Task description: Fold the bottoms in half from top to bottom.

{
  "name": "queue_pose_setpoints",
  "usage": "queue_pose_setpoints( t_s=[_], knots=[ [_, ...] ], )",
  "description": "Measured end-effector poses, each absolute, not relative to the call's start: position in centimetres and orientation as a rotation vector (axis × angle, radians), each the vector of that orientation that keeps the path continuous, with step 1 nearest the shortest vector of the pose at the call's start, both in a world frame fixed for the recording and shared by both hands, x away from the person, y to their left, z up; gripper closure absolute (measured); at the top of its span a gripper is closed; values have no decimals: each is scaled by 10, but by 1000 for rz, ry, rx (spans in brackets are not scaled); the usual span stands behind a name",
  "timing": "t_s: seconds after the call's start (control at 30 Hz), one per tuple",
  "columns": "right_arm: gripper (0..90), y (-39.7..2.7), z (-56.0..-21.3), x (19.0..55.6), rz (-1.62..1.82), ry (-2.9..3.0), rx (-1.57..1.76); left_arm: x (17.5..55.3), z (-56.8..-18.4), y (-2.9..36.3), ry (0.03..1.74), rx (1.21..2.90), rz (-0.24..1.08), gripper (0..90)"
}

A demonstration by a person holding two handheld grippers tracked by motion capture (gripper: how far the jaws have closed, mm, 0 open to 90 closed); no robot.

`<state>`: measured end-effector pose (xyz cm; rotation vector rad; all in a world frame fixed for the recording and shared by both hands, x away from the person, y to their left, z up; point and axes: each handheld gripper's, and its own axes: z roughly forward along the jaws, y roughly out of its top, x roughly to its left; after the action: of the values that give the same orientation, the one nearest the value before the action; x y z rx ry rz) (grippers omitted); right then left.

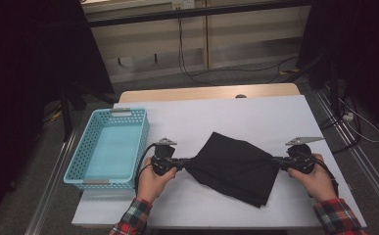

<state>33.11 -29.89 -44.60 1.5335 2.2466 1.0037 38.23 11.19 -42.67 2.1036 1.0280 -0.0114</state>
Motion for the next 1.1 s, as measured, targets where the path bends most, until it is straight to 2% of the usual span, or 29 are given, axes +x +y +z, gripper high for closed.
queue_pose_setpoints(
  t_s=[0.03,0.13,0.2,0.23,0.27,0.4,0.47,0.5,0.6,0.77,0.83,0.9,0.97,1.03,1.1],
  knots=[
    [834,-299,-446,331,1006,2243,1535,382,-426,112,1020,2111,-9,825],
    [833,-299,-446,332,1006,2243,1531,384,-419,109,994,2100,49,712],
    [832,-298,-446,332,1003,2246,1528,386,-414,106,964,2092,49,698],
    [832,-298,-447,332,1005,2245,1524,387,-413,102,948,2084,73,659],
    [832,-298,-447,332,1004,2244,1526,388,-412,99,939,2087,77,601],
    [831,-298,-447,332,1005,2240,1535,397,-423,87,954,2088,51,509],
    [831,-298,-447,332,1004,2238,1535,397,-428,85,963,2102,33,574],
    [831,-298,-446,331,1003,2237,1538,396,-435,81,954,2149,-23,667],
    [831,-299,-447,331,1009,2230,1543,390,-435,81,942,2168,-63,812],
    [830,-299,-447,330,1009,2226,1537,384,-431,90,953,2160,-64,821],
    [820,-298,-447,330,1010,2227,1525,382,-432,96,973,2160,-25,742],
    [792,-298,-447,330,1006,2223,1512,383,-431,100,992,2148,7,625],
    [777,-298,-447,330,997,2225,1502,383,-430,103,1000,2135,24,603],
    [745,-297,-446,329,1013,2223,1496,383,-431,104,1019,2136,34,468],
    [696,-296,-444,328,1014,2224,1490,382,-434,104,1041,2128,5,398]
  ],
)
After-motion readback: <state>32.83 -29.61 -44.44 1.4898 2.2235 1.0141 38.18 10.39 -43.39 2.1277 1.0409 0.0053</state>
